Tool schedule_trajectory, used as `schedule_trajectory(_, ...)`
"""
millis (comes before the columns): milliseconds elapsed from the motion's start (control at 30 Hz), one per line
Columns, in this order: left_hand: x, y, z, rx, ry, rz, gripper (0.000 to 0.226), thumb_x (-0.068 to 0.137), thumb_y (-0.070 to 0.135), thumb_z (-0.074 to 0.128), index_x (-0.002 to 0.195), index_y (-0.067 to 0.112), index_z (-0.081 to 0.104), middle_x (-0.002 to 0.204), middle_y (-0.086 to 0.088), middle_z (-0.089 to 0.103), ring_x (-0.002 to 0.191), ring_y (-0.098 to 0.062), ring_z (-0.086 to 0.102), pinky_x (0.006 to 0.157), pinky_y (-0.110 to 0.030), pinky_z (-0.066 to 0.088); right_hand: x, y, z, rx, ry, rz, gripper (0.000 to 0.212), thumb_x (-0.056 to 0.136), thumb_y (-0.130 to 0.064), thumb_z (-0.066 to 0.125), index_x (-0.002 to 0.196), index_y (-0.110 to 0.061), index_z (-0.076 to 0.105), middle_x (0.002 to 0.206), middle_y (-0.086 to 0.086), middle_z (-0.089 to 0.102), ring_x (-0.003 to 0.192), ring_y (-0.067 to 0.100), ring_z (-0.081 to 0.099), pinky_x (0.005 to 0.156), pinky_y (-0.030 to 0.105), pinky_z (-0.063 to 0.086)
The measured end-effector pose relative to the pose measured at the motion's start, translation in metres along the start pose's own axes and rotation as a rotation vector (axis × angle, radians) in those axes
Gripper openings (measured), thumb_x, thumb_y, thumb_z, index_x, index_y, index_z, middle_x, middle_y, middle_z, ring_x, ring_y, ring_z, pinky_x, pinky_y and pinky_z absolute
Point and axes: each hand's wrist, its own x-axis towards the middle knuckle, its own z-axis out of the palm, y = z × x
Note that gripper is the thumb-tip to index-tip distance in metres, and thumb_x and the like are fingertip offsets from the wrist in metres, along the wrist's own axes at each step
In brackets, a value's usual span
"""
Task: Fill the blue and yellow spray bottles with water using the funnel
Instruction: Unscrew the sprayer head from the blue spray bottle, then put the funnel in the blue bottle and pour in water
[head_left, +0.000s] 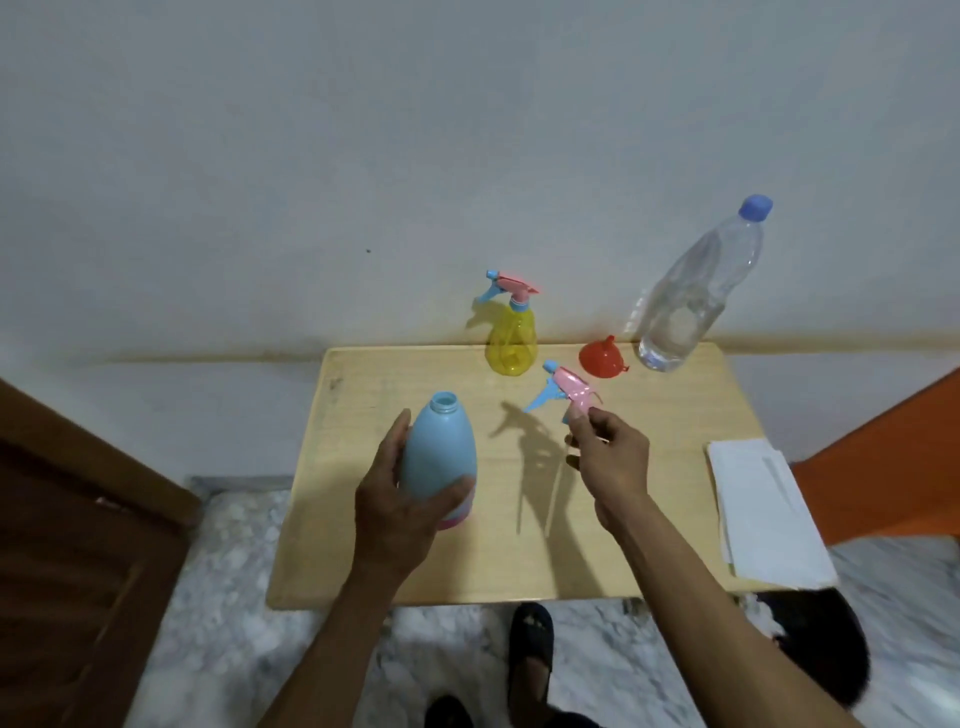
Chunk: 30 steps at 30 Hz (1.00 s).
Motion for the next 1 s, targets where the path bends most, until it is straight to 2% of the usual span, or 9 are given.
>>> schedule_trajectory(100, 0.005, -0.011, 0.017, 0.064, 0.008, -0.029, 0.087, 0.053, 0.028, 0.097, 0.131, 0.028, 0.059, 0.122, 0.01, 0.064, 0.1, 0.006, 0.06, 0.066, -0.011, 0.051, 0.017, 0.04, 0.004, -0.122, 0.025, 0.096, 0.023, 0.086, -0.036, 0.077, 0.094, -0.015, 0.077, 0.08, 0.002, 0.074, 0.074, 0.019, 0.064, 0.074, 0.04, 0.055)
schedule_trajectory(200, 0.013, -0.026, 0.034, 0.151, 0.022, -0.046, 0.085, 0.051, 0.033, 0.097, 0.128, 0.027, 0.06, 0.12, 0.009, 0.066, 0.102, -0.01, 0.061, 0.076, -0.027, 0.054, 0.033, 0.065, 0.009, -0.223, 0.025, 0.136, 0.028, 0.084, -0.035, 0.081, 0.099, -0.012, 0.077, 0.088, 0.006, 0.075, 0.083, 0.021, 0.068, 0.074, 0.027, 0.046)
schedule_trajectory(333, 0.022, -0.039, 0.057, 0.177, 0.013, -0.073, 0.082, 0.049, 0.05, 0.084, 0.124, 0.035, 0.055, 0.117, 0.02, 0.063, 0.103, -0.009, 0.061, 0.08, -0.021, 0.053, 0.053, 0.085, 0.016, -0.368, 0.009, 0.17, 0.034, 0.081, -0.044, 0.082, 0.099, -0.016, 0.076, 0.091, 0.004, 0.075, 0.093, 0.027, 0.068, 0.083, 0.034, 0.052)
schedule_trajectory(433, 0.029, -0.052, 0.073, 0.184, -0.003, -0.095, 0.08, 0.052, 0.046, 0.086, 0.124, 0.033, 0.054, 0.121, 0.024, 0.061, 0.11, -0.009, 0.061, 0.087, -0.033, 0.056, 0.061, 0.092, 0.019, -0.499, -0.006, 0.162, 0.036, 0.081, -0.052, 0.076, 0.094, -0.019, 0.074, 0.092, 0.003, 0.074, 0.095, 0.029, 0.068, 0.082, 0.038, 0.054)
schedule_trajectory(533, 0.032, -0.065, 0.084, 0.208, -0.011, -0.111, 0.079, 0.055, 0.034, 0.093, 0.123, 0.031, 0.053, 0.122, 0.02, 0.06, 0.113, -0.01, 0.06, 0.089, -0.04, 0.056, 0.067, 0.098, 0.02, -0.66, -0.001, 0.086, 0.038, 0.081, -0.057, 0.069, 0.081, -0.019, 0.069, 0.081, 0.004, 0.072, 0.093, 0.035, 0.065, 0.077, 0.042, 0.054)
schedule_trajectory(600, 0.033, -0.072, 0.089, 0.216, -0.005, -0.109, 0.08, 0.057, 0.022, 0.097, 0.123, 0.027, 0.052, 0.122, 0.014, 0.061, 0.113, -0.012, 0.061, 0.089, -0.044, 0.056, 0.07, 0.099, 0.021, -0.737, 0.0, 0.047, 0.038, 0.085, -0.057, 0.066, 0.088, -0.02, 0.072, 0.085, 0.005, 0.073, 0.099, 0.035, 0.062, 0.078, 0.04, 0.052)
schedule_trajectory(700, 0.034, -0.08, 0.092, 0.232, -0.006, -0.118, 0.079, 0.057, 0.018, 0.097, 0.122, 0.028, 0.052, 0.122, 0.011, 0.062, 0.113, -0.014, 0.061, 0.088, -0.045, 0.056, 0.073, 0.097, 0.022, -0.868, -0.014, 0.015, 0.04, 0.09, -0.059, 0.06, 0.103, -0.024, 0.074, 0.097, 0.006, 0.074, 0.108, 0.032, 0.057, 0.081, 0.038, 0.046)
schedule_trajectory(900, 0.032, -0.09, 0.09, 0.247, -0.006, -0.137, 0.077, 0.059, 0.017, 0.096, 0.12, 0.031, 0.052, 0.119, 0.014, 0.061, 0.11, -0.014, 0.06, 0.087, -0.046, 0.056, 0.072, 0.096, 0.023, -0.945, -0.035, -0.01, 0.04, 0.091, -0.059, 0.059, 0.103, -0.024, 0.073, 0.096, 0.005, 0.073, 0.107, 0.031, 0.056, 0.078, 0.038, 0.04)
schedule_trajectory(1000, 0.032, -0.091, 0.09, 0.22, -0.007, -0.145, 0.077, 0.058, 0.014, 0.095, 0.119, 0.032, 0.051, 0.118, 0.019, 0.06, 0.111, -0.015, 0.06, 0.088, -0.047, 0.055, 0.072, 0.084, 0.02, -0.919, -0.039, -0.027, 0.045, 0.089, -0.06, 0.063, 0.11, -0.021, 0.071, 0.105, 0.004, 0.072, 0.109, 0.031, 0.056, 0.081, 0.04, 0.042)
